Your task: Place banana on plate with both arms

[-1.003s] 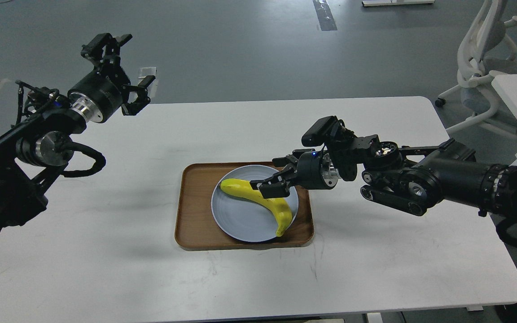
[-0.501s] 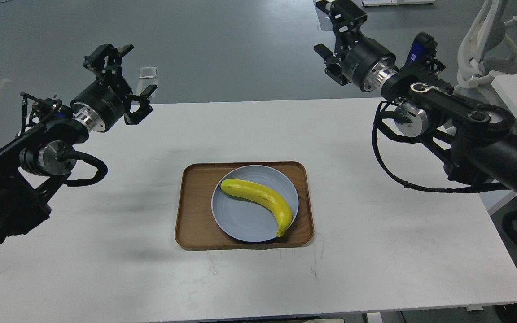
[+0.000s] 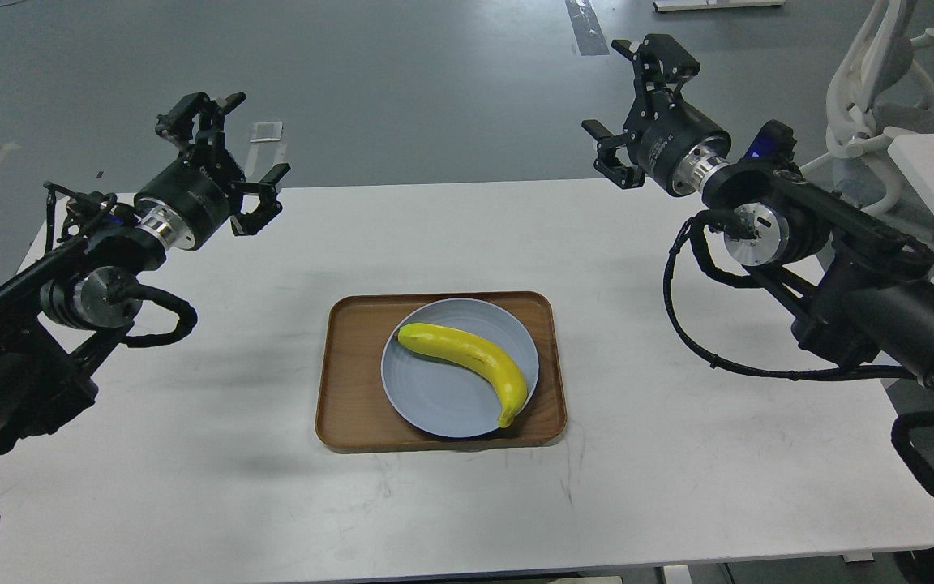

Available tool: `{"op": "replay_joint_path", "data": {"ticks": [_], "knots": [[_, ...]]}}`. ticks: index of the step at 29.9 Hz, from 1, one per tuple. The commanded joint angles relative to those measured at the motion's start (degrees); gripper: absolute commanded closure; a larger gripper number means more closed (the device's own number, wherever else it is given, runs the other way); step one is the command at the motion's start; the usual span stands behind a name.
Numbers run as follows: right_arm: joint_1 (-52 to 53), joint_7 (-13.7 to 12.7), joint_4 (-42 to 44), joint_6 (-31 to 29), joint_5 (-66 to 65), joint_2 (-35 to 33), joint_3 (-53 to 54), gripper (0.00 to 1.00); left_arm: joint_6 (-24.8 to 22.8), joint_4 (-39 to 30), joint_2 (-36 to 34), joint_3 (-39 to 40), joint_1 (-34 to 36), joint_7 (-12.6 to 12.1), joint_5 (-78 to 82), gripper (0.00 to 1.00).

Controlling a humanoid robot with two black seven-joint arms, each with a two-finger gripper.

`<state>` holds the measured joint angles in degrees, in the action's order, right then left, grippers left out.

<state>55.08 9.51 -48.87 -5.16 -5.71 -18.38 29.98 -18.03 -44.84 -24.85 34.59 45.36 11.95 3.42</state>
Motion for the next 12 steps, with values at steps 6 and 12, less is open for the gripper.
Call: {"op": "replay_joint_path", "data": {"ticks": [6,12], "knots": [[-1.02,0.07,-0.35,-0.20,0.00,0.09,-0.01,0.00,0.01,0.01,-0.03,0.13,-0.54,-0.09,0.00,0.02],[-1.90,0.07,-0.61,-0.29,0.00,0.09,-0.01,0.00,0.01,-0.25,0.06,1.36,-0.54,-0.09,0.00,0.02]]}}
